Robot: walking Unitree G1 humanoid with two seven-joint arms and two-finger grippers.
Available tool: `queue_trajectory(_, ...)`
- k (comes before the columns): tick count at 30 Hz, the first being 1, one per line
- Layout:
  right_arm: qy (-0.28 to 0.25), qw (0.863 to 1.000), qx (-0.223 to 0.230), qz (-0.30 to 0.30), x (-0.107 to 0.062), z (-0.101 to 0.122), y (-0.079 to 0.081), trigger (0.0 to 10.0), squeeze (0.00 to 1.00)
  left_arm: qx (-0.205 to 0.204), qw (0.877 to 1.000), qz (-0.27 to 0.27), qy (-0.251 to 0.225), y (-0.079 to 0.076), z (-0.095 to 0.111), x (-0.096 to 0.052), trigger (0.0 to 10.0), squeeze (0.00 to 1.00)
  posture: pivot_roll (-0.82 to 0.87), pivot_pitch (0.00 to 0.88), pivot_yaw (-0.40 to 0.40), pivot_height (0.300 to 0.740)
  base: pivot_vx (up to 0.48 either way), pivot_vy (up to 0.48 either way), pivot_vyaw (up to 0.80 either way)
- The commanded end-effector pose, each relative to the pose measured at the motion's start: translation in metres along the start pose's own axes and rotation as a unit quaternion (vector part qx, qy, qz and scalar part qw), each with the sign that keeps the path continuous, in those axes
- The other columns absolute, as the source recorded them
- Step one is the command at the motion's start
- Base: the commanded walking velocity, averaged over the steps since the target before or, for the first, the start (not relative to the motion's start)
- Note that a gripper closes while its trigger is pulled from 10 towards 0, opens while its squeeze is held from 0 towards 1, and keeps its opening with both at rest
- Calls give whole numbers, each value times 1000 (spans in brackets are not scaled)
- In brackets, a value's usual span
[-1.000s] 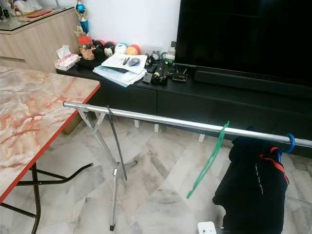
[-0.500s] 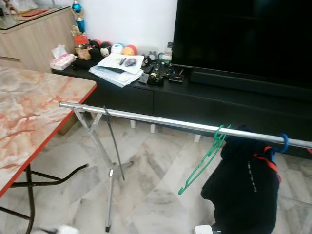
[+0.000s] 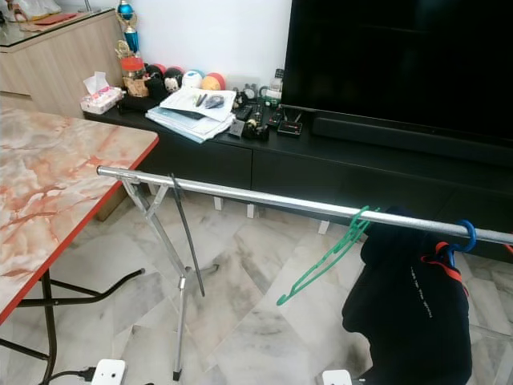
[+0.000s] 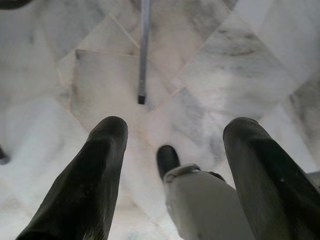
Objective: Hang hanger
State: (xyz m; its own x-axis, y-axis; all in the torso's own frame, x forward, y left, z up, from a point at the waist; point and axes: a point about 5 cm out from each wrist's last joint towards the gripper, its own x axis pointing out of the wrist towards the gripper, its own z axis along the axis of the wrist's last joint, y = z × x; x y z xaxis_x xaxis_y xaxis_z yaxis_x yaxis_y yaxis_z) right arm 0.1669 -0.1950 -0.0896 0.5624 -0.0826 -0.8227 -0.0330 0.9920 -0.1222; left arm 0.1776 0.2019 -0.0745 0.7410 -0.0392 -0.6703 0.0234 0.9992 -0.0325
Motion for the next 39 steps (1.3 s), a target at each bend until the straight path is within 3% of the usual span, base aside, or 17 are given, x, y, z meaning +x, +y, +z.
queue_trajectory(1, 2, 1000, 9, -1, -1, -3, 0, 10000, 0, -3, 1000, -3, 15, 0, -8, -3, 10000, 0, -12, 83, -24, 740, 0, 0, 0)
queue_trajectory(6, -8, 999, 44, -7, 0, 0, 0, 10000, 0, 14, 1000, -3, 27, 3, -11, -4, 10000, 0, -8, 85, -26, 740, 0, 0, 0)
queue_trajectory(8, -25, 984, 172, -31, 0, 5, -7, 10000, 0, 4, 999, 7, 40, 5, -14, -5, 10000, 0, -11, 86, -20, 740, 0, 0, 0)
queue_trajectory(9, -25, 984, 172, -31, 0, 5, -7, 10000, 0, 4, 999, 7, 40, 5, -14, -5, 10000, 0, -11, 86, -20, 740, 0, 0, 0)
queue_trajectory(10, -36, 975, 214, -39, 1, 9, -11, 10000, 0, 10, 999, 7, 50, 6, -16, -5, 10000, 0, -16, 88, -14, 740, 0, 0, 0)
queue_trajectory(14, -39, 979, 195, -31, 1, 12, -10, 10000, 0, 8, 999, 7, 53, 7, -17, -6, 10000, 0, -18, 84, -7, 740, 0, 0, 0)
queue_trajectory(24, -37, 979, 199, -22, 2, 13, -2, 10000, 0, -9, 997, 42, 57, 16, -17, -7, 10000, 0, 0, 72, 7, 740, 0, 0, 0)
queue_trajectory(30, -38, 979, 201, -12, 2, 14, 4, 10000, 0, 12, 998, 60, 23, 24, -4, -5, 10000, 0, 12, 77, 22, 740, 0, 0, 0)
queue_trajectory(32, -33, 980, 198, -11, 2, 12, 6, 10000, 0, 22, 998, 54, -5, 26, 9, -1, 10000, 0, 13, 78, 24, 740, 0, 0, 0)
queue_trajectory(34, -30, 981, 193, -9, 2, 10, 8, 10000, 0, 48, 995, 81, -14, 31, 17, 0, 10000, 0, 15, 79, 25, 740, 0, 0, 0)
queue_trajectory(39, -32, 982, 188, -5, 2, 10, 9, 10000, 0, 20, 996, 63, -60, 32, 32, 2, 10000, 0, 18, 79, 27, 740, 0, 0, 0)
